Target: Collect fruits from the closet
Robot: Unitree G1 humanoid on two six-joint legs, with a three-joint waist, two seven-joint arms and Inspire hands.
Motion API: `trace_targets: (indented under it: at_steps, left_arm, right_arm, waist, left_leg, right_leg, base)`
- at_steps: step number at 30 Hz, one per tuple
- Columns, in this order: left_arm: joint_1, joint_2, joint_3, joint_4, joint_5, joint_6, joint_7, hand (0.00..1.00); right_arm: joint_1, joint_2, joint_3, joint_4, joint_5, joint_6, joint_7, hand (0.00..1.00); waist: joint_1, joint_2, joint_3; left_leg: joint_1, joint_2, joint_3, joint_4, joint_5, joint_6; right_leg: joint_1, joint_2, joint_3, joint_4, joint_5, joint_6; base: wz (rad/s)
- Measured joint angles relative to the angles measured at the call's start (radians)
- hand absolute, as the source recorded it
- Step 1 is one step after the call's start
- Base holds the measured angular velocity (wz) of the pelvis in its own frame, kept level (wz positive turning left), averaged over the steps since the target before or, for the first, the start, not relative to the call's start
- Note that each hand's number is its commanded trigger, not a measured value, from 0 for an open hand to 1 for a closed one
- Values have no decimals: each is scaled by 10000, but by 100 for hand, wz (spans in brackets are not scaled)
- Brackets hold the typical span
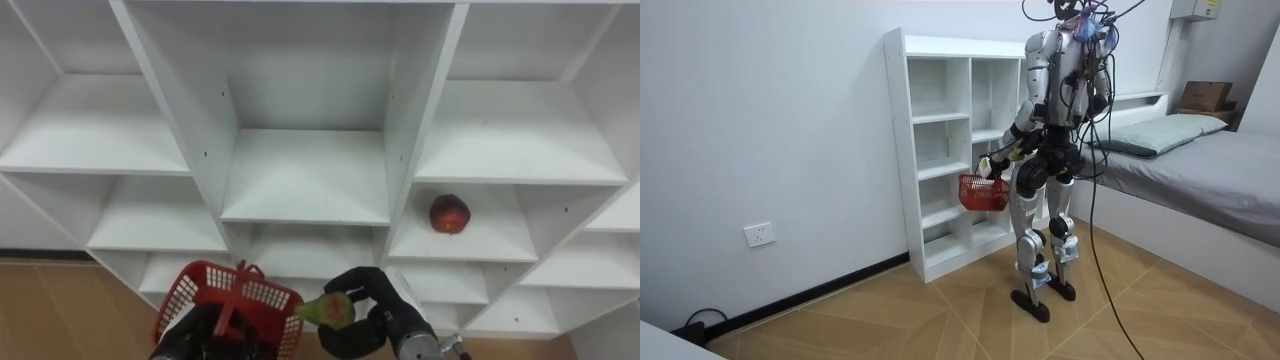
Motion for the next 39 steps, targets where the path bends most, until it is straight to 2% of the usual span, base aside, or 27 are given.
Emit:
trace_targets:
  at_steps: [9,17,28,33,39]
  left_arm:
    - [-312,-153,-460,184,-257,-112,-276,100]
    - [-329,-218,-673,369,-240,-110,-425,100]
    - [-513,-131,-1284,397,-227,-94,-835,100]
    - [-863,-229,-1409,396,-357,-101,-1063,100]
    - [-975,-294,-1548,396,-356,-132,-1174,100]
  right_arm:
    - [-639,17,245,825,-751,6,90,100]
    - [-1620,74,404,1901,-797,4,257,100]
    - [-1808,88,1048,2530,-712,9,487,100]
    - [-2045,103,1157,3187,-724,6,482,100]
    - [-2069,175,1158,3221,-731,5,478,100]
  waist:
    - [190,166,34]
    - [197,166,32]
    - [218,214,3]
    - [204,223,5]
    - [205,223,4]
  left_leg:
    - [-220,17,6,49,-6,0]
    - [-307,17,5,53,-5,-1]
    - [-457,20,-7,79,-5,-1]
    - [-585,40,-5,161,-3,-3]
    - [-618,40,9,190,-3,-3]
  right_leg:
    - [-208,14,11,41,10,-15]
    - [-288,11,1,37,10,-15]
    - [-420,-3,-9,39,17,-26]
    - [-526,-12,7,83,31,-46]
    - [-583,-3,24,124,31,-46]
  base:
    - [0]
    - [0]
    - [0]
    - [0]
    - [0]
